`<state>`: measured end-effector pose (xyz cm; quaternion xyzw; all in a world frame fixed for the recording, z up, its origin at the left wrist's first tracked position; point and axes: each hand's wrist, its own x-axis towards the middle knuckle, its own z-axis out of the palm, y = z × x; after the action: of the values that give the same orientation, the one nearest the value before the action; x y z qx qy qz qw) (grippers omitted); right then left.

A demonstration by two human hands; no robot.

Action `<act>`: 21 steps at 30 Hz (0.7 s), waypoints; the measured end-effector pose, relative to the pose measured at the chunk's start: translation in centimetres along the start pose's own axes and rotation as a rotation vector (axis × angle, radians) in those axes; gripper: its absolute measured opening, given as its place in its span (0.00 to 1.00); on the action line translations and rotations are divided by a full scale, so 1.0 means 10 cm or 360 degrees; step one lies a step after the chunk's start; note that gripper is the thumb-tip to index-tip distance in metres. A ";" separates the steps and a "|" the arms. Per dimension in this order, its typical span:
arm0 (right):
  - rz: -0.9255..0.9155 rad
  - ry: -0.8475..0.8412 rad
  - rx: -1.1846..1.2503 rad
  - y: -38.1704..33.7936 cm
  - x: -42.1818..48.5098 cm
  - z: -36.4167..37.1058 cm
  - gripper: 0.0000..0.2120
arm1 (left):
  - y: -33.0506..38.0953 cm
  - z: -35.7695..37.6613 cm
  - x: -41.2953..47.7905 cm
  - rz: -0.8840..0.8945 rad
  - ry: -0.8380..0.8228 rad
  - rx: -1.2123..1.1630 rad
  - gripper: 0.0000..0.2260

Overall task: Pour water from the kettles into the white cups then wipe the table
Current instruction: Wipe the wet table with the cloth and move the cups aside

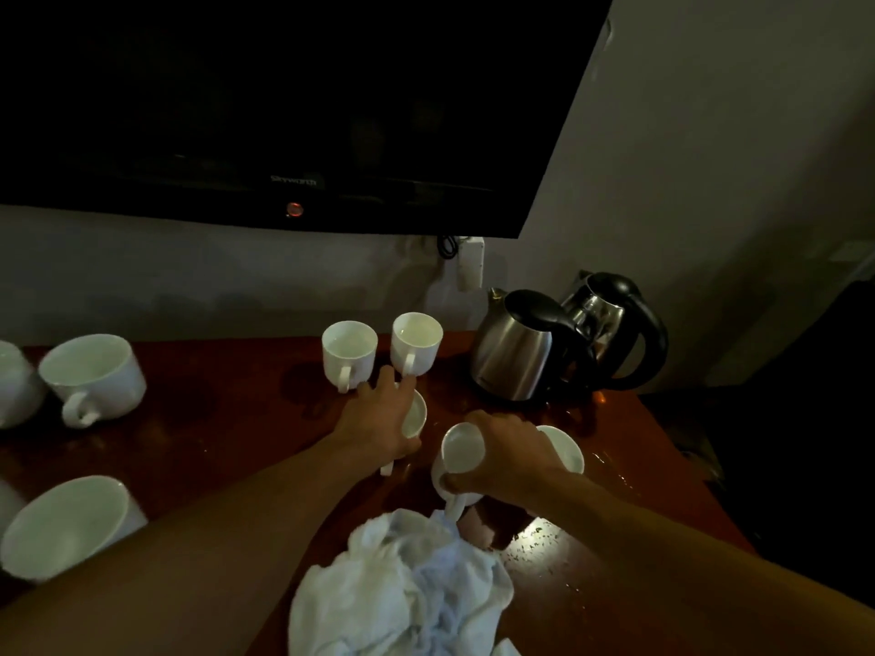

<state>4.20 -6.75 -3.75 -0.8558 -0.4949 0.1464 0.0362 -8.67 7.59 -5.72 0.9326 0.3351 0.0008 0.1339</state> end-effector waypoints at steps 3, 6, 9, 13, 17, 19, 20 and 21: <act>-0.0052 -0.0025 0.0020 -0.14 0.06 -0.10 0.36 | -0.14 -0.10 -0.15 -0.0096 -0.0040 -0.0031 0.38; -0.0131 -0.0071 -0.0009 -0.33 0.07 -0.23 0.36 | -0.29 -0.23 -0.39 -0.0195 -0.0058 -0.0042 0.39; -0.0225 -0.0077 -0.0033 -0.55 0.00 -0.30 0.37 | -0.42 -0.38 -0.68 -0.0327 0.0002 -0.0069 0.39; -0.0383 -0.0073 -0.0123 -0.92 -0.12 -0.28 0.38 | -0.59 -0.52 -1.13 -0.0471 0.0021 -0.0116 0.38; -0.0461 -0.0094 -0.0191 -1.24 -0.34 -0.23 0.37 | -0.68 -0.57 -1.61 -0.0525 0.0009 -0.0163 0.38; -0.0493 -0.0099 -0.0206 -1.38 -0.46 -0.20 0.38 | -0.72 -0.56 -1.87 -0.0548 0.0042 -0.0170 0.37; -0.0503 -0.0115 -0.0189 -1.44 -0.52 -0.19 0.38 | -0.74 -0.55 -2.00 -0.0559 0.0061 -0.0171 0.37; -0.0514 -0.0135 -0.0172 -1.52 -0.58 -0.17 0.38 | -0.78 -0.54 -2.13 -0.0570 0.0074 -0.0174 0.36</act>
<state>-10.74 -3.84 2.26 -0.7590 -0.6341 0.1477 -0.0077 -30.56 1.36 -0.57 0.8490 0.4983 0.0167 0.1747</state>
